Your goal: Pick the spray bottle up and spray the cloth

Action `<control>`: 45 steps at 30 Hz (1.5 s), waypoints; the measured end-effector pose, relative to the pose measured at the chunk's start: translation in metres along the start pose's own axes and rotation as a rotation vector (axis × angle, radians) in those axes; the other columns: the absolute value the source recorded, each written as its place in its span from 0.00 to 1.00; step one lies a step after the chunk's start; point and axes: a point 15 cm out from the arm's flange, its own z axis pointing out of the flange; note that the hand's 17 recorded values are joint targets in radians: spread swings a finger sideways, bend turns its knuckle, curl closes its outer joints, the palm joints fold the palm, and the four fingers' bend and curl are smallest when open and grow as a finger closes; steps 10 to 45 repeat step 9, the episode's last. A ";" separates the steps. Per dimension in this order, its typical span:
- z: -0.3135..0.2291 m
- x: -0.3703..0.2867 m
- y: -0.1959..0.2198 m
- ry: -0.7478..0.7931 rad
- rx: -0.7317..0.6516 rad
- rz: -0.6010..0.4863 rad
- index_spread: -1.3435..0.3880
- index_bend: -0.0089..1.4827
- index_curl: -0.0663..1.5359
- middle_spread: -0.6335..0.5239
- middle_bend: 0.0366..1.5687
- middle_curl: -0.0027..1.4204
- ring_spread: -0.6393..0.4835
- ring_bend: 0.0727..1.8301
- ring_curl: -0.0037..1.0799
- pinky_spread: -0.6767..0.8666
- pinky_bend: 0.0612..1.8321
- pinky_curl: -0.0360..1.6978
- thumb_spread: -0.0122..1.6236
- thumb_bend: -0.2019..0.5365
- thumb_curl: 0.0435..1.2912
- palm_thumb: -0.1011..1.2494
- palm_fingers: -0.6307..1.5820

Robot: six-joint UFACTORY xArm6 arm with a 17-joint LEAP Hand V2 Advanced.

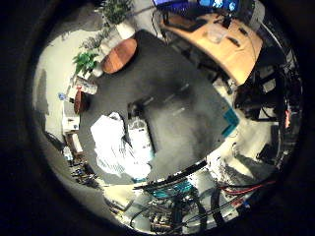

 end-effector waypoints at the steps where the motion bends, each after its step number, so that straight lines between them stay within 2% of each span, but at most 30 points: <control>1: -0.001 0.000 0.000 0.001 0.000 -0.001 0.47 0.19 0.40 0.29 0.29 0.30 0.35 0.48 0.30 0.39 0.59 0.23 0.56 0.24 0.40 0.81 0.54; 9: -0.008 0.000 -0.001 0.018 0.018 -0.026 0.48 0.20 0.38 0.30 0.29 0.30 0.36 0.49 0.28 0.44 0.60 0.19 0.56 0.24 0.40 0.81 0.54; 45: -0.008 0.000 -0.001 0.018 0.018 -0.026 0.48 0.20 0.38 0.30 0.29 0.30 0.36 0.49 0.28 0.44 0.60 0.19 0.56 0.24 0.40 0.81 0.54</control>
